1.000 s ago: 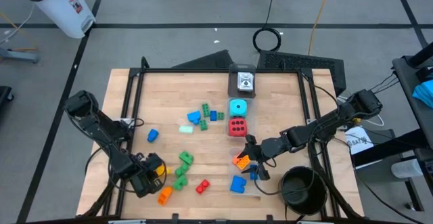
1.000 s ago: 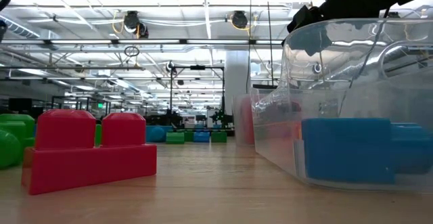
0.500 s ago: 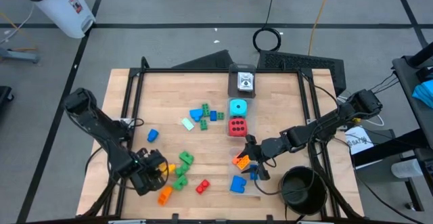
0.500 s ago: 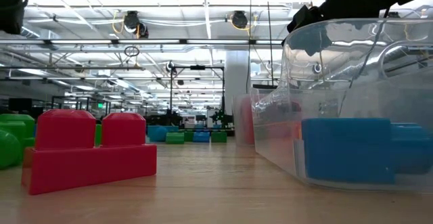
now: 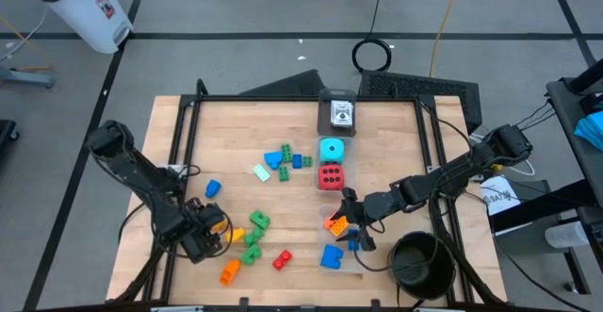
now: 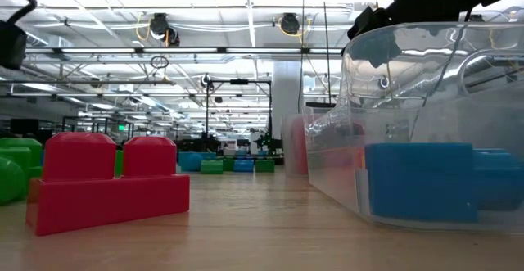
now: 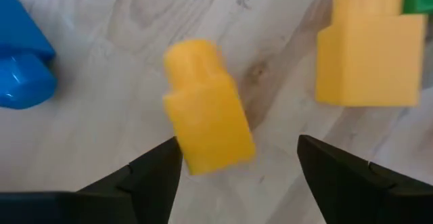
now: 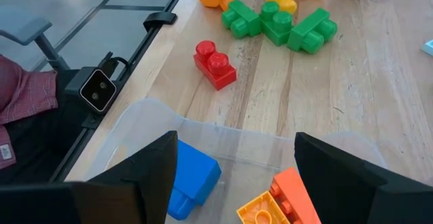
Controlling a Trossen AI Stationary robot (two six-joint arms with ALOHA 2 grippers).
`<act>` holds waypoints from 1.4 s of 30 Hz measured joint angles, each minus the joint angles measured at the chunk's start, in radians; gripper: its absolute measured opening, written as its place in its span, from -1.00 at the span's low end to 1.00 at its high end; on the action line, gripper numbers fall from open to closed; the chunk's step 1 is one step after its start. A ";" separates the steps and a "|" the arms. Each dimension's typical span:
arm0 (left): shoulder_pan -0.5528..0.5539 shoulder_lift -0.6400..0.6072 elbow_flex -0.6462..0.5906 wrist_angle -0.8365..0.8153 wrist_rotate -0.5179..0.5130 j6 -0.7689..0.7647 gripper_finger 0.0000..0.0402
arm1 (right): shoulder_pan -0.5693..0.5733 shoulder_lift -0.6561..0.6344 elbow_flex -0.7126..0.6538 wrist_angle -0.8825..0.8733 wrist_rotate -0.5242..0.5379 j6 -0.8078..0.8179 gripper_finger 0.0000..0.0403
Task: Pick & Place Toys
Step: Put the yellow 1 stud game piece into the bottom transparent bin
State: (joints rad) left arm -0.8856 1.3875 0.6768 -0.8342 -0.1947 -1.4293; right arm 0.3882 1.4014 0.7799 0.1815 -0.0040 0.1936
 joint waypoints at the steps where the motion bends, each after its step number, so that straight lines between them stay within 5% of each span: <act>1: 0.000 -0.001 -0.014 0.017 -0.008 0.013 0.48 | 0.000 0.000 0.000 0.001 0.000 0.000 0.33; 9: 0.002 -0.001 -0.077 0.106 -0.039 0.008 0.31 | 0.000 0.000 0.000 0.001 0.001 0.000 0.33; 21: 0.016 -0.040 -0.078 0.137 0.045 -0.284 0.27 | 0.000 0.000 0.000 0.001 0.002 0.003 0.33; 33: 0.082 -0.124 -0.077 0.131 0.025 -0.630 0.27 | 0.000 0.000 0.000 0.001 0.002 0.003 0.33; 42: 0.175 -0.123 -0.077 0.050 0.118 -0.611 0.27 | 0.000 0.000 0.000 0.001 0.002 0.003 0.33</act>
State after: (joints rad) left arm -0.7105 1.2640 0.5995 -0.7838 -0.0764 -2.0404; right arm 0.3882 1.4014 0.7799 0.1828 -0.0025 0.1967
